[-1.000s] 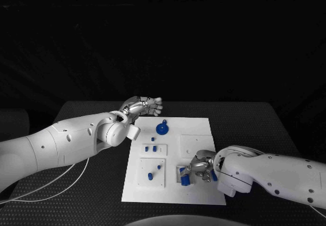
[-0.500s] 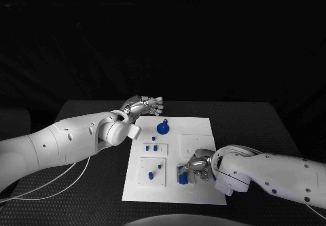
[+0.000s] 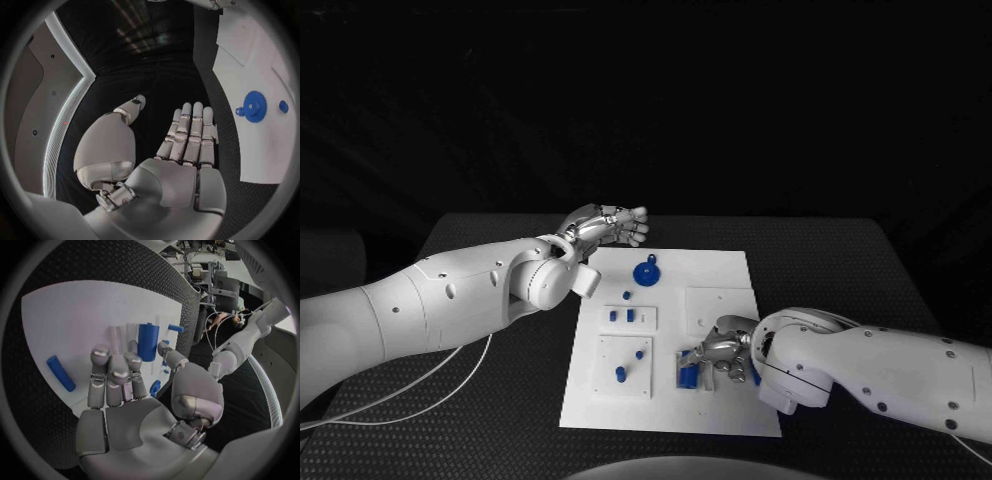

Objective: Assemble the parts on the task board

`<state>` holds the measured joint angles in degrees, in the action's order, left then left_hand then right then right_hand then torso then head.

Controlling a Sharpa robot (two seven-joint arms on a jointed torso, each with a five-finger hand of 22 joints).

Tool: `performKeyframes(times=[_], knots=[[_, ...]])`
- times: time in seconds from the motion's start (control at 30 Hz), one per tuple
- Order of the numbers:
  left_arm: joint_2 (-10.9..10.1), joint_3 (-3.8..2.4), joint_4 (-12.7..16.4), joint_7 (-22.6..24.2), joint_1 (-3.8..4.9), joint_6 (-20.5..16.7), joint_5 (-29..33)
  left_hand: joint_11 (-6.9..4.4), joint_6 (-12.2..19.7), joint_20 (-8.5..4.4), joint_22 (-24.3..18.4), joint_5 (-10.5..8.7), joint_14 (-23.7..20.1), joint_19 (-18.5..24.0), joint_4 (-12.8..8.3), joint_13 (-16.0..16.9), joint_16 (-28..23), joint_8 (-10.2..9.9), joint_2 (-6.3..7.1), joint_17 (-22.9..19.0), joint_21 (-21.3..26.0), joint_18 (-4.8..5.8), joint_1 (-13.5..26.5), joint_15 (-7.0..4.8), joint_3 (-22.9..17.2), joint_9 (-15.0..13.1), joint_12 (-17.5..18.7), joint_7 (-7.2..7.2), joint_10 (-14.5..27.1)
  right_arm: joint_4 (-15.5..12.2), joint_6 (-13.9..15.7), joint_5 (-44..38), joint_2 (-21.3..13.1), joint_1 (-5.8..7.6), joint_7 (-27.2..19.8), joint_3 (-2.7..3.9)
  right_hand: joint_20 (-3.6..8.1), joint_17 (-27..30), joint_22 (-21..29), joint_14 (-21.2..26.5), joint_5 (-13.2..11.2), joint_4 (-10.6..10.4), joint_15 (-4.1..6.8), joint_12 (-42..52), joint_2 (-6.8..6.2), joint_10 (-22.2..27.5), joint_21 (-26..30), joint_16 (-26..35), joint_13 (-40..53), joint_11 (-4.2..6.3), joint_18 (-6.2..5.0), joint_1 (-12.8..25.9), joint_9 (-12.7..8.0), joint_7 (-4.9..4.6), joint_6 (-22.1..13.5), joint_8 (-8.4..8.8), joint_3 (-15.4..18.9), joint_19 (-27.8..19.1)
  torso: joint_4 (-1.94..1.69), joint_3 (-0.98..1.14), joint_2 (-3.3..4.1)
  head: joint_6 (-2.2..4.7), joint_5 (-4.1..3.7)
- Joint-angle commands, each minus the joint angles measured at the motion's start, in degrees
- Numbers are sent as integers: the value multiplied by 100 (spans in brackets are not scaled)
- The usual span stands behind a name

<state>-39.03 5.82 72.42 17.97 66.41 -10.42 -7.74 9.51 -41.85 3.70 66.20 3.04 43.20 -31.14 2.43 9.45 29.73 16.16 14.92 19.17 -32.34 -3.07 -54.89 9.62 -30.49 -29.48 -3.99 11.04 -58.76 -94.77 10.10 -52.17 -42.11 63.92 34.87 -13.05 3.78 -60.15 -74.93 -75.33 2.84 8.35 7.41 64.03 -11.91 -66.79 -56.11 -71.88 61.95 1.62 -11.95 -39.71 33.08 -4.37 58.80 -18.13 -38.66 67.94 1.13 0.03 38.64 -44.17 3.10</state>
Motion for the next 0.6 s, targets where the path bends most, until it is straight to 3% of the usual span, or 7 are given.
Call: performKeyframes(times=[0.03, 0.23, 0.6], knots=[[15, -4, 16, 30, 4, 93, -18, 26, 32, 49, 10, -14, -14, -4, 26, -6, -35, 28, -25, 9, 23, -62, -45, 41, 14, -6, -24, 62, -2, -14, -43, -150, 14, -9, -21, -4, 9, 9, -41, 6, -3, -42, 34, -30, -138, 9, 22, 40, 9, 4, -305, 84, 13, -36, -17, 9, 83, 1, 4, 7, 1, 1, 6], [16, -4, 16, 30, 4, 94, -17, 27, 35, 51, 11, -14, -15, -4, 29, -11, -40, 28, -26, 11, 26, -65, -51, 43, 17, -6, -25, 66, -3, -13, -23, -190, 11, -9, -36, -4, 26, 15, -33, 15, -1, -72, 37, -40, -302, 31, 39, 59, 24, 5, -305, 163, 22, -37, -44, 26, 197, -14, 4, 7, 2, -1, 20], [20, -4, 14, 24, 4, 90, -17, 27, 36, 53, 11, -14, -16, -4, 31, -13, -42, 28, -27, 12, 28, -67, -56, 45, 19, -6, -25, 68, -4, -73, 18, -368, -46, -9, -149, -4, 47, 17, -31, 15, -1, 7, 41, -42, -299, 39, 44, 68, 33, 7, -305, 6, 30, -35, -53, 30, 170, -15, 1, 3, -2, -14, 22]])
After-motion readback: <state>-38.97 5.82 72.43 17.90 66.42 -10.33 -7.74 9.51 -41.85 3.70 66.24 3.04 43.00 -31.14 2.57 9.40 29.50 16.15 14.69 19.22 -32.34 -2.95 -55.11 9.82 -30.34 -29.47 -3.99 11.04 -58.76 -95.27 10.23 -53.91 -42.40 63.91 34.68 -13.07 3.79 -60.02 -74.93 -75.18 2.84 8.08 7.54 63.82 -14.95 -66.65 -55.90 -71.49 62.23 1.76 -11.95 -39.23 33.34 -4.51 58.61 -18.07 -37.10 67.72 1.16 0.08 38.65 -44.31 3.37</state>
